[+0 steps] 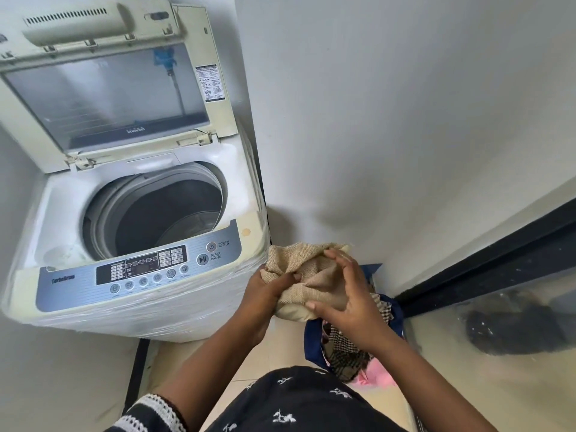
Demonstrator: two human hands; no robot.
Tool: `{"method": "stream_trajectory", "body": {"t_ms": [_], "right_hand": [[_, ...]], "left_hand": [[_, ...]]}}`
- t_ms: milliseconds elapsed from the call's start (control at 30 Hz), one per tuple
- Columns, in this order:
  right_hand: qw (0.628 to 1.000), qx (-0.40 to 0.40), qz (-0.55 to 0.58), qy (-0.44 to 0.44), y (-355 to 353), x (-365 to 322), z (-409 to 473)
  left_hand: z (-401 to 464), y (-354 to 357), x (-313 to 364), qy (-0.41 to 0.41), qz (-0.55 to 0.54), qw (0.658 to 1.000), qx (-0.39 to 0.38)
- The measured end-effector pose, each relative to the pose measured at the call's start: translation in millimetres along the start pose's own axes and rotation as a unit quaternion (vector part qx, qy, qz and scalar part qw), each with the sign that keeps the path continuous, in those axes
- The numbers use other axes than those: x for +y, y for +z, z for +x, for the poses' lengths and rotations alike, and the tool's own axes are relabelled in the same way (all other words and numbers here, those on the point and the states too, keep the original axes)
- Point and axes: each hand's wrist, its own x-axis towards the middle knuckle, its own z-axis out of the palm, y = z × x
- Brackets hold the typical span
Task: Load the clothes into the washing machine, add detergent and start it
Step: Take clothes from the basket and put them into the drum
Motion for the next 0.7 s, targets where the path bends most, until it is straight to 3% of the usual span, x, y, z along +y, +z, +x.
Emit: {"method": "stream_trajectory", "body": {"t_ms": [67,200,333,467,567,600,700], "right_hand": [[0.997,-0.004,-0.059,0.044,0,6,3],[0.977,-0.099,0.160,0.104,0,4,-1],[0.943,-0.090,0.290,0.138,2,3,-11],[0.909,-0.050,0.384,0.153,3,5,-14],[0.911,-0.008,0.383,0.152,-1,11,-12],[0.912,-0.001,0.382,0.150,-2,11,-11],[0.914,-0.006,0.378,0.148,-2,9,-7]], "left_hand": [[-3,-1,1,0.001,-0.007,1.000,-0.022],[-14,-6,7,-0.005,-0.010,0.995,-0.094],[-22,-1,12,0.019,0.010,0.991,-0.133],[-25,12,2,0.094,0.074,0.991,-0.064],[-20,14,-10,0.109,0.173,0.978,0.034],[-21,12,-10,0.089,0.170,0.981,0.025],[-26,7,-12,-0.009,0.014,0.991,-0.132]]}}
